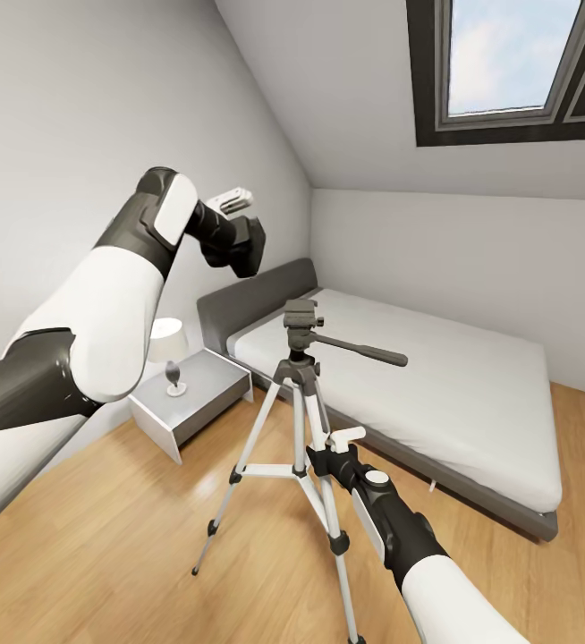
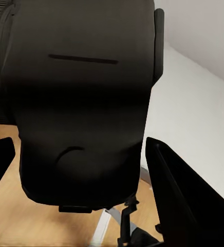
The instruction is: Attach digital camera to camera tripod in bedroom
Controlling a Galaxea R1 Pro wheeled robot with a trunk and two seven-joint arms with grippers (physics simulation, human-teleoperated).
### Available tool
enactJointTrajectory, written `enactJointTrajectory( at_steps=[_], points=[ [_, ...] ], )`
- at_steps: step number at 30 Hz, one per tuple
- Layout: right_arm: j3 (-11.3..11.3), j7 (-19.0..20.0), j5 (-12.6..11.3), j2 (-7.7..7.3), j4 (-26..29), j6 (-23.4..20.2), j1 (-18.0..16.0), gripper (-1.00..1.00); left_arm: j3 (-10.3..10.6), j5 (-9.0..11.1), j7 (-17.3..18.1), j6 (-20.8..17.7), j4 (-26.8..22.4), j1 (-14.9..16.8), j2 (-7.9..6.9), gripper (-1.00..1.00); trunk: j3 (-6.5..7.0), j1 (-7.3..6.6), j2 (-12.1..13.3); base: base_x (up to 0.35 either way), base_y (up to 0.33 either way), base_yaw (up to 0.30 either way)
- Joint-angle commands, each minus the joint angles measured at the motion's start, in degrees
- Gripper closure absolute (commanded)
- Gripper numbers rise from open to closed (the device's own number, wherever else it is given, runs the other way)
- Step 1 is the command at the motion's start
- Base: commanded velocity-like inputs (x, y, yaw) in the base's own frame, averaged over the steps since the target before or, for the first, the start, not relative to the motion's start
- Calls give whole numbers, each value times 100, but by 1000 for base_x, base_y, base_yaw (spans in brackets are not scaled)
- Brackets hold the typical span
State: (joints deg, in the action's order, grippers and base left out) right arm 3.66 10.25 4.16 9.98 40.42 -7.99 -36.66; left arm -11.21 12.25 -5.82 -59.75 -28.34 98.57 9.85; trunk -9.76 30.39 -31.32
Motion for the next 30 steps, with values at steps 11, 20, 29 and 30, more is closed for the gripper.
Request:
enactJointTrajectory(
  at_steps=[11,20,29,30],
  points=[
    [11,10,278,2,-8,-28,1,100,-32,50,-38,36,618,10,15,100,-12,3,-8,0,0,0],
    [10,10,266,2,-13,-24,1,100,-40,37,-76,59,684,9,15,100,-12,3,-8,0,0,0],
    [11,3,276,2,-17,-27,1,100,-51,108,113,86,576,10,13,100,-12,3,-8,0,0,0],
    [11,3,276,2,-17,-27,1,100,-50,155,293,86,539,8,6,100,-12,3,-8,0,0,0]
  ],
)
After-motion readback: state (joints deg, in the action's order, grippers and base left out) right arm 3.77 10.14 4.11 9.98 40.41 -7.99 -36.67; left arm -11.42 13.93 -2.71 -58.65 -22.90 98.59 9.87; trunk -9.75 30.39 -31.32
